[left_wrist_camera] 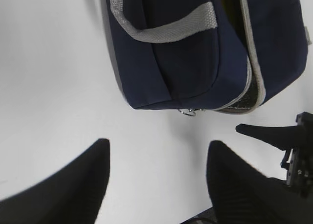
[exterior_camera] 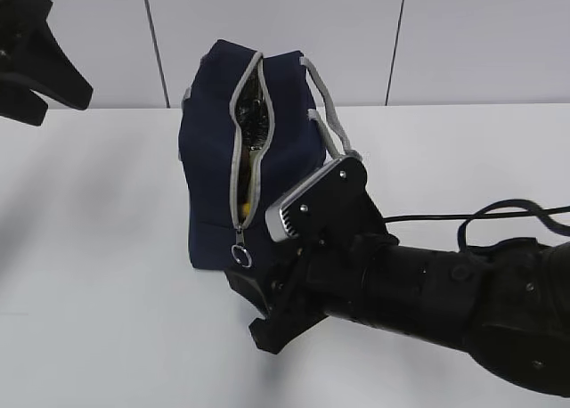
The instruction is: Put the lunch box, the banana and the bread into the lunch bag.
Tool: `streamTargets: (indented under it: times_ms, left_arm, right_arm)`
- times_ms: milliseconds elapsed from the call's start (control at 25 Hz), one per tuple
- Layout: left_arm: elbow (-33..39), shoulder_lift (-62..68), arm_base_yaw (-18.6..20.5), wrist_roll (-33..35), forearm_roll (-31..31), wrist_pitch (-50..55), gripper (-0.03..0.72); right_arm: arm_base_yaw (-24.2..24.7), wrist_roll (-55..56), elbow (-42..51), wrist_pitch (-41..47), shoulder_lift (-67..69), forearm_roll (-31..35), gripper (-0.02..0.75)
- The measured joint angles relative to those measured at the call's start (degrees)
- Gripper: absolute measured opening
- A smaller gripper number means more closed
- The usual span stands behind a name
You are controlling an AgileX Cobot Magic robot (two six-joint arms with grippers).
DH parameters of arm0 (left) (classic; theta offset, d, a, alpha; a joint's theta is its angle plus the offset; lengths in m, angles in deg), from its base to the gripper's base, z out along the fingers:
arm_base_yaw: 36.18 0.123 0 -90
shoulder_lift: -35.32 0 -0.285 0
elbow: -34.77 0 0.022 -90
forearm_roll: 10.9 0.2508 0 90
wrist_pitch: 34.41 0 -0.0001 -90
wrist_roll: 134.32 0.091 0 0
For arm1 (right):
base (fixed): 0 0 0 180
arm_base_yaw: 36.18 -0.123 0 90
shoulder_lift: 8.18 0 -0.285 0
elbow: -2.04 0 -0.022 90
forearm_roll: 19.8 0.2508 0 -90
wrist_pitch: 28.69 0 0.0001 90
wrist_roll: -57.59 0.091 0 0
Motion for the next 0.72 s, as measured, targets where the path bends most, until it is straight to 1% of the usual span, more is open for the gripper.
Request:
streamTargets:
  times_ms: [200,480,560,720]
  left_arm:
    - [0.00,0.00,0.00,0.45,0.00,-0.14,0.433]
    - [0.00,0.00,0.00,0.63,0.31,-0.21,0.433]
    - [0.00,0.00,0.00,0.63,0.36,-0.21,0.433]
    - [0.00,0.00,0.00,0.68,0.36,-0.25,0.433]
  right_arm:
    - [-0.04,-0.24,0.00,-3.58,2.83,-1.63,0.442]
    - [-0.04,-4.15,-1.44,-4.26,8.36,2.85,0.440]
    - [-0.04,-4.73,-2.62,-4.25,9.71,4.66,0.426]
    - [0.07,-5.19,-4.94,-4.25,11.85,5.92,0.370]
